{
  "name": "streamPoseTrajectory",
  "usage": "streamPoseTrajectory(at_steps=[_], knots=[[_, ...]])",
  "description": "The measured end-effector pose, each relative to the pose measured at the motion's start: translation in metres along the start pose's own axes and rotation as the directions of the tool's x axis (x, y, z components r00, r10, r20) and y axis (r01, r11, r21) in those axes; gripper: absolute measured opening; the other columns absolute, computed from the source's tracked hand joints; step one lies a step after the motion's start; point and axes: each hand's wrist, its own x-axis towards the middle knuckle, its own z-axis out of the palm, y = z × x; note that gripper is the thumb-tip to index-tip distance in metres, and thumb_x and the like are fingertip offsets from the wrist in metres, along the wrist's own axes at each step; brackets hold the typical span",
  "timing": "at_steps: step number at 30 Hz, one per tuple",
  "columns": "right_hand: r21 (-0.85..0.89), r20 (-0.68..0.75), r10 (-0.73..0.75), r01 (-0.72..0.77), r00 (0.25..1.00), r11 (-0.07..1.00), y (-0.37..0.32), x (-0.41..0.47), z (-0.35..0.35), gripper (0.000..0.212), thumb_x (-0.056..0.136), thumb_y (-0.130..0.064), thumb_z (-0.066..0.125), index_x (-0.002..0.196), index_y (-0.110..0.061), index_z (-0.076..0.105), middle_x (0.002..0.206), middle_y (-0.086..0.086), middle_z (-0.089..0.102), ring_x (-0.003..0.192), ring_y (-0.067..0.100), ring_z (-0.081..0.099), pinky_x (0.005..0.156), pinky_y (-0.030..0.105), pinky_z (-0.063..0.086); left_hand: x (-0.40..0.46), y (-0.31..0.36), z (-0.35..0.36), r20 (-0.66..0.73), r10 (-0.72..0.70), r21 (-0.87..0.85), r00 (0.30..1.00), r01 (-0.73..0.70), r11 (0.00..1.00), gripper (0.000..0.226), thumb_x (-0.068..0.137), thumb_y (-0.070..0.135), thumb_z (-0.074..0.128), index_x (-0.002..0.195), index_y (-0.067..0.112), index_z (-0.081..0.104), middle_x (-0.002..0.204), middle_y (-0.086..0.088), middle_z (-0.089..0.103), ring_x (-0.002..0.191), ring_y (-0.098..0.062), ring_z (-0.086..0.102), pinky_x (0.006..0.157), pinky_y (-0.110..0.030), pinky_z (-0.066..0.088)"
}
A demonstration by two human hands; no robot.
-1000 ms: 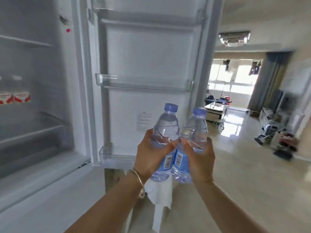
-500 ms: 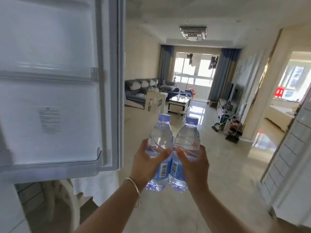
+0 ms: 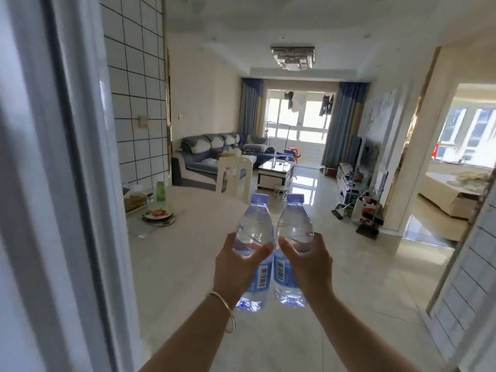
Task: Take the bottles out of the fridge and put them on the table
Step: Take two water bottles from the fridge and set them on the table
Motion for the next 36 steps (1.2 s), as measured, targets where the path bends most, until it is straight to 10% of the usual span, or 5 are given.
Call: streamPoseTrajectory(at_steps=[17, 36], knots=[[0.205, 0.405, -0.016, -0.074, 0.914, 0.976, 0.019, 0.218, 0.298, 0.059, 0.063, -0.056, 0.073, 0.103, -0.017, 0.052, 0.093, 0.004, 0.061, 0.099, 0.03, 0.059, 0.082, 0.036, 0.043, 0.266, -0.124, -0.04, -0.525, -0.145, 0.041, 0.839, 0.195, 0.98, 0.066, 0.041, 0.062, 0.074, 0.093, 0.024, 0.06, 0.089, 0.005, 0.07, 0.082, -0.012, 0.068, 0.084, -0.037, 0.055], [0.206, 0.942, -0.19, -0.03, 0.275, 0.978, -0.036, 0.171, 0.659, 0.045, 0.068, -0.036, 0.078, 0.095, -0.022, 0.045, 0.075, -0.013, 0.06, 0.072, 0.008, 0.057, 0.071, 0.026, 0.041, 0.383, -0.285, -0.276, -0.966, -0.172, -0.06, 0.192, 0.485, 0.873, 0.067, 0.057, 0.053, 0.081, 0.109, 0.022, 0.052, 0.097, 0.001, 0.067, 0.096, -0.025, 0.065, 0.088, -0.039, 0.05]])
